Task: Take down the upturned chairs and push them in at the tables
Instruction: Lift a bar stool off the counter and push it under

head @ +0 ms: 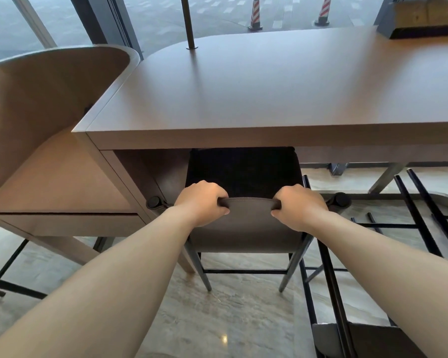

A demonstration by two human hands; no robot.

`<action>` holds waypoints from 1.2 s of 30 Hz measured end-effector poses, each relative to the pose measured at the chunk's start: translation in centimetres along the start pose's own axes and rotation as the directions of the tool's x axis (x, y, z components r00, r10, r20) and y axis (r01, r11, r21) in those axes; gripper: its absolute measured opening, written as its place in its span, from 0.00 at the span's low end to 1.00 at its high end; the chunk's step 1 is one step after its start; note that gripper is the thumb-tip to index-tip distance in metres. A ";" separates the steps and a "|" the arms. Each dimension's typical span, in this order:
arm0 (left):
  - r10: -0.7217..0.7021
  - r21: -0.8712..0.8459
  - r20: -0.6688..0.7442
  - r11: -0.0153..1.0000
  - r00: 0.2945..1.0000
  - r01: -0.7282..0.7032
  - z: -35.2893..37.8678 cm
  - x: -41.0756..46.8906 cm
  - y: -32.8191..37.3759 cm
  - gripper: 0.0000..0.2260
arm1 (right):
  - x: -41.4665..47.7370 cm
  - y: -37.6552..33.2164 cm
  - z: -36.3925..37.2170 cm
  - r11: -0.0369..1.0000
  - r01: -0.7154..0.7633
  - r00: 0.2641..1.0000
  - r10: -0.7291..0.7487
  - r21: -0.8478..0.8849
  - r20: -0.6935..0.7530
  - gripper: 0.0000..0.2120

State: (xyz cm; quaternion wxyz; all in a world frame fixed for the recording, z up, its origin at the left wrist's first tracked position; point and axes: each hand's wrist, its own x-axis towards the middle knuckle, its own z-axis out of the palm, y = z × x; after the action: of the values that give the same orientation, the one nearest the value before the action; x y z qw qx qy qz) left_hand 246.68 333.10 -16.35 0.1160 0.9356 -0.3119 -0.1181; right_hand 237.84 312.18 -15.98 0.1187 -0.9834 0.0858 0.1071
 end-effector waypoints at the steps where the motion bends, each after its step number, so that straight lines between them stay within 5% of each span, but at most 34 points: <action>1: 0.012 -0.034 0.000 0.999 1.000 -0.012 0.1 -0.1 0.6 0.05 | -0.1 0.0 0.0 0.999 0.027 1.000 -0.027 0.029 -0.008 0.06; 11: -0.011 -0.168 -0.165 0.986 0.986 -0.017 0.2 -1.8 6.9 0.15 | -2.4 -0.5 -1.2 0.964 0.145 0.975 -0.102 0.222 -0.196 0.09; 18: -0.020 0.016 -0.120 1.000 0.993 0.022 1.2 -4.0 9.7 0.29 | -6.7 0.4 -1.4 0.971 0.236 0.935 -0.216 0.040 -0.280 0.15; 25: 0.023 -0.094 -0.115 0.995 0.993 -0.034 1.9 -7.4 13.5 0.22 | -13.2 1.3 -1.7 0.963 0.056 0.949 0.031 0.265 -0.315 0.21; 36: 0.140 -0.142 -0.104 0.978 0.985 -0.154 4.2 -19.4 18.8 0.26 | -28.2 0.0 1.6 0.855 -0.148 0.911 0.313 0.496 -0.268 0.21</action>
State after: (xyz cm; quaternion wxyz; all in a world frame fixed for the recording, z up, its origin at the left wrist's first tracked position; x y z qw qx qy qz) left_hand 219.90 329.70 -11.93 0.2086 0.9031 -0.3649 -0.0882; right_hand 210.44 316.65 -10.99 0.3204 -0.9115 0.2472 -0.0740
